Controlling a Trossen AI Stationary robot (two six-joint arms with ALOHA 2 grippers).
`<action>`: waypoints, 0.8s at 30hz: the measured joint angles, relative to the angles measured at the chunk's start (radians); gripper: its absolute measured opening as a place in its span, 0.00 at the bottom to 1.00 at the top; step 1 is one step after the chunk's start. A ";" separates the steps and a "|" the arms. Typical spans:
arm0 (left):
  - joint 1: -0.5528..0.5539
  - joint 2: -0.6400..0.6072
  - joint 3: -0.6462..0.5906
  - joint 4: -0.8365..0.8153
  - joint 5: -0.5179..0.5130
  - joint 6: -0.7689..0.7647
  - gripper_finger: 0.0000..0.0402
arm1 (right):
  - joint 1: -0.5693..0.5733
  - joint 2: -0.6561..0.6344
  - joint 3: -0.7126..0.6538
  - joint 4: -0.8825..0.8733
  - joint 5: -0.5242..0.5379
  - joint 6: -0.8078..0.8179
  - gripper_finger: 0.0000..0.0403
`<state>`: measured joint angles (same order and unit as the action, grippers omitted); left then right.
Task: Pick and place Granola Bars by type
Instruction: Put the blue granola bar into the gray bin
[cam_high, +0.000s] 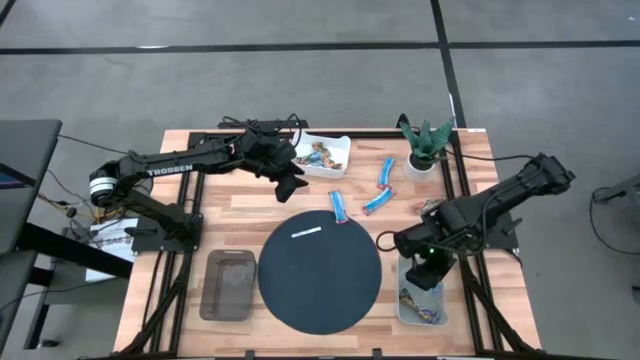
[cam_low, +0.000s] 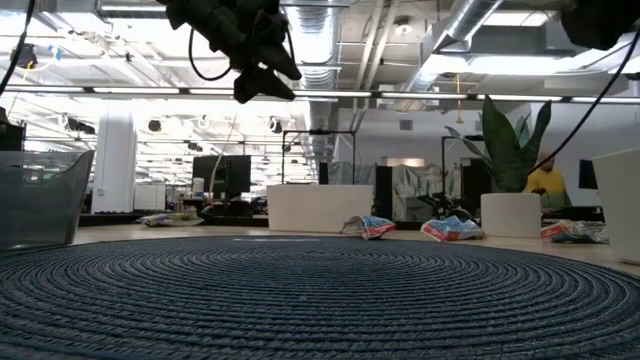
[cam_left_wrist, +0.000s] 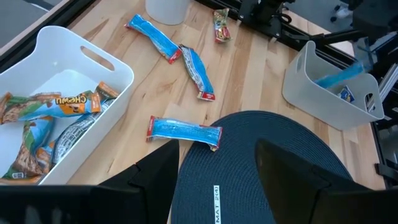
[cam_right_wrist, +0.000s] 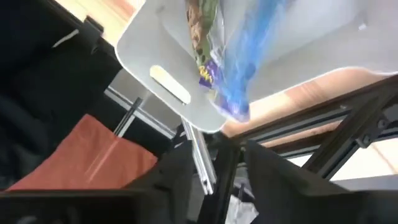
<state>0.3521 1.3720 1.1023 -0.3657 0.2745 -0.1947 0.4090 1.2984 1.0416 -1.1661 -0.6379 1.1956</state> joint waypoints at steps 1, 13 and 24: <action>0.000 0.000 0.000 -0.003 0.000 0.000 0.51 | -0.004 0.000 0.000 0.001 0.014 -0.008 0.38; 0.000 0.000 0.001 -0.124 -0.043 -0.017 0.51 | -0.156 -0.018 0.000 0.203 0.425 -0.240 0.63; 0.106 -0.004 0.001 -0.521 -0.392 -0.113 0.51 | -0.331 -0.018 0.000 0.501 0.515 -0.570 0.62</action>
<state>0.4576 1.3678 1.1030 -0.8868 -0.1179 -0.3080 0.0779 1.2800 1.0416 -0.6654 -0.1226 0.6261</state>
